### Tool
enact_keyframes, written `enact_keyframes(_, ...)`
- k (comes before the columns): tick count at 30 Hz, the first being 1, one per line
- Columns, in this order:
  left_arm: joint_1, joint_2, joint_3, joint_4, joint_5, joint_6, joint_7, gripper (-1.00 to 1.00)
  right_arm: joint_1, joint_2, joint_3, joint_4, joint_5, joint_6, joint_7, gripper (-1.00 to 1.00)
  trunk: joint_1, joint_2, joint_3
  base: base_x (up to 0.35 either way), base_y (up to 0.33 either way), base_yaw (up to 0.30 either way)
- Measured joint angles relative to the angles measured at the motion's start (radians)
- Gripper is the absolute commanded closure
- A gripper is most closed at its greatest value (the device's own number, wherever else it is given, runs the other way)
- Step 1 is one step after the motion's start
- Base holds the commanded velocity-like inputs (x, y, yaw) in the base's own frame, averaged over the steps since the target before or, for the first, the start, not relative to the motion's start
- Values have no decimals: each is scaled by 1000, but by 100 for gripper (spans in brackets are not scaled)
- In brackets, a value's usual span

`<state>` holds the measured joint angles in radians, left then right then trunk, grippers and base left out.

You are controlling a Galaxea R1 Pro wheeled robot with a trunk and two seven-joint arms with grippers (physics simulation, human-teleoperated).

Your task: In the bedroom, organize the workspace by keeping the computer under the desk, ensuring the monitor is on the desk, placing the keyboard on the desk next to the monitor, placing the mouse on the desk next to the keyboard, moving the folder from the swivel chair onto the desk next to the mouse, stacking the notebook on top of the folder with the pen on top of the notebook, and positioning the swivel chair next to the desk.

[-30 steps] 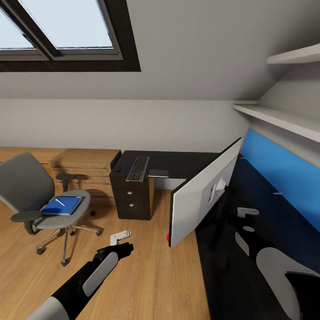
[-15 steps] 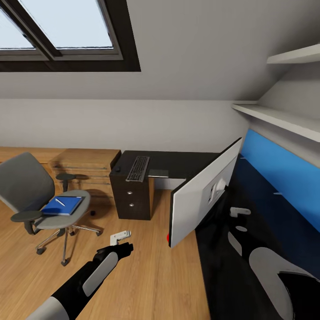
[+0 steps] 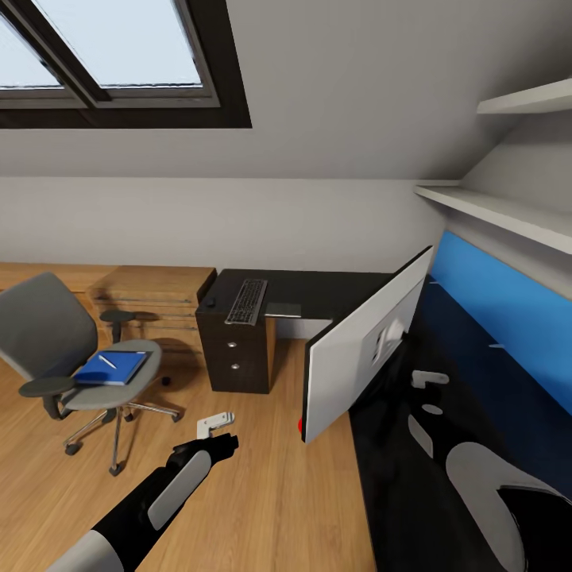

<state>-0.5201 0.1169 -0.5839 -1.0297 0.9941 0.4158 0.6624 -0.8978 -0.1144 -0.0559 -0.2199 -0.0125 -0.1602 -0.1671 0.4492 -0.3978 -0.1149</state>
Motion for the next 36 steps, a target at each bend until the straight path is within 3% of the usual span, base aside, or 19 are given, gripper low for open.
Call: enact_keyframes(36,-1,-2,0,0,1,5,-1,-100,0,-4,1,1,0,-13,0,-100,0,0,0,67,0,0)
